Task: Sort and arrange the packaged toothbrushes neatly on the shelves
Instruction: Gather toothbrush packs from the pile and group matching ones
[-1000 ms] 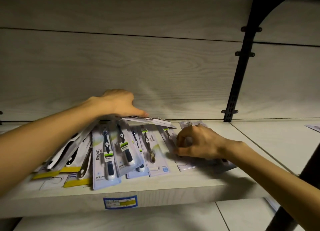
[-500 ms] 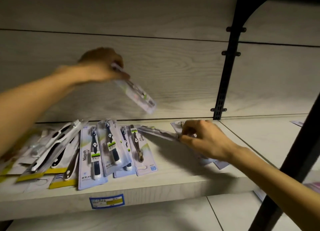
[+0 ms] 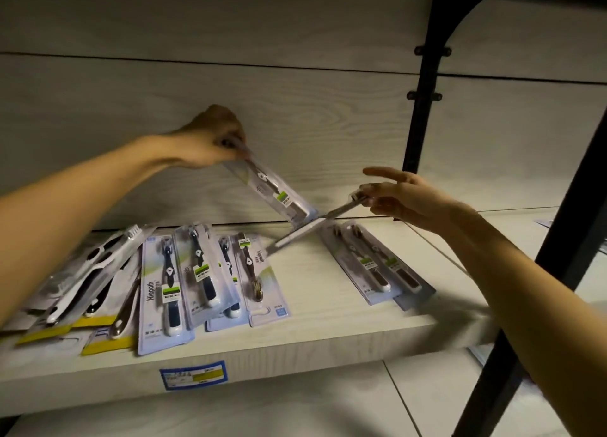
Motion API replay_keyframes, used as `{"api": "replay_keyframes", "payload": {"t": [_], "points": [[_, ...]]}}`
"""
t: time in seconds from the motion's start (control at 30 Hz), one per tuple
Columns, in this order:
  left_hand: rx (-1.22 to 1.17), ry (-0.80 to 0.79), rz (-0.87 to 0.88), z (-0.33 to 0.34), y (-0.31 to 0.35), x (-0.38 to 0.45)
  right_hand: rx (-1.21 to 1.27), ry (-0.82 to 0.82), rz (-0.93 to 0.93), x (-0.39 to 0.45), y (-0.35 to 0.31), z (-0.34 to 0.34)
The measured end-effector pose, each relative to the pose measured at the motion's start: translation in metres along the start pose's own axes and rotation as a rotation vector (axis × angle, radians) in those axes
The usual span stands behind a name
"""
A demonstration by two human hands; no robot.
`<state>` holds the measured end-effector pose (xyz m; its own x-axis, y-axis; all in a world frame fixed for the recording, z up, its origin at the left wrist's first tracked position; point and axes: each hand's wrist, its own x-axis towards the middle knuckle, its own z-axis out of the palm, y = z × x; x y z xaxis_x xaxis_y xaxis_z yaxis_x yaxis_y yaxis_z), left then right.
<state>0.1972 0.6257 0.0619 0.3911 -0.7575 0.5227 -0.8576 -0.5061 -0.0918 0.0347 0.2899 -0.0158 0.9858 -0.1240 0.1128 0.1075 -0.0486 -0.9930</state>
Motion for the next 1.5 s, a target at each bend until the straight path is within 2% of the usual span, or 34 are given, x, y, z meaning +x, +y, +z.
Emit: {"api": "replay_keyframes", "payload": {"t": [0.2, 0.33, 0.53, 0.8, 0.9, 1.03, 1.17, 1.27, 1.37, 1.5], "points": [[-0.051, 0.025, -0.140, -0.004, -0.005, 0.007, -0.034, 0.200, -0.062, 0.015, 0.010, -0.001], [-0.202, -0.057, -0.193, -0.002, 0.008, 0.010, -0.074, 0.277, -0.062, 0.024, 0.012, 0.007], [-0.285, -0.112, -0.273, 0.029, 0.053, 0.020, -0.274, 0.156, -0.004, 0.032, 0.017, 0.032], [-0.519, -0.266, -0.338, 0.066, 0.097, 0.040, -0.556, 0.129, -0.029, 0.042, 0.022, 0.052], [-0.487, -0.336, -0.364, 0.093, 0.108, 0.035, -0.659, 0.103, -0.041, 0.040, 0.028, 0.048], [-0.454, -0.432, -0.373, 0.122, 0.116, 0.024, -0.756, -0.029, -0.036, 0.030, 0.034, 0.043], [-0.316, -0.474, -0.287, 0.128, 0.120, 0.018, -0.882, -0.071, -0.056, 0.018, 0.041, 0.036], [-0.311, -0.528, -0.214, 0.132, 0.127, 0.012, -0.989, -0.064, -0.074, 0.009, 0.052, 0.033], [-0.261, -0.502, -0.162, 0.145, 0.135, 0.004, -0.926, -0.010, -0.103, 0.005, 0.065, 0.033], [-0.167, -0.418, -0.208, 0.154, 0.139, 0.001, -0.740, 0.100, -0.070, 0.006, 0.072, 0.025]]}}
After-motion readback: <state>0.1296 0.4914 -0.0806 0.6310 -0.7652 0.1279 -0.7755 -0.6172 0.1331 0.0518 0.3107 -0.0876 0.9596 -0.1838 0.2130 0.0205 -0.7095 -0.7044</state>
